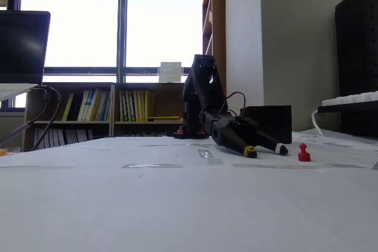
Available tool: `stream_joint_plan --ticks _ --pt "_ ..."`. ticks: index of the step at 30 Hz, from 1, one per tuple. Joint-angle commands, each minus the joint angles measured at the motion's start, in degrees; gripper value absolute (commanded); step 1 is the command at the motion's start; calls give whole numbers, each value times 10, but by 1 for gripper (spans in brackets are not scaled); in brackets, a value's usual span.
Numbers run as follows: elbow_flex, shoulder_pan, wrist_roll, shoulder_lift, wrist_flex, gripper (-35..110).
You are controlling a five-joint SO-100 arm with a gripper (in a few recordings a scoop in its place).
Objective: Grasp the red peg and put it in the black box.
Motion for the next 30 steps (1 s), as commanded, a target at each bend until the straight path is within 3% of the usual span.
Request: stream_joint_plan --ticks 1,18,30 --pt "68 -30 4 14 1 25" --pt "114 -54 -15 22 12 25" --pt "127 -11 -28 24 40 25"
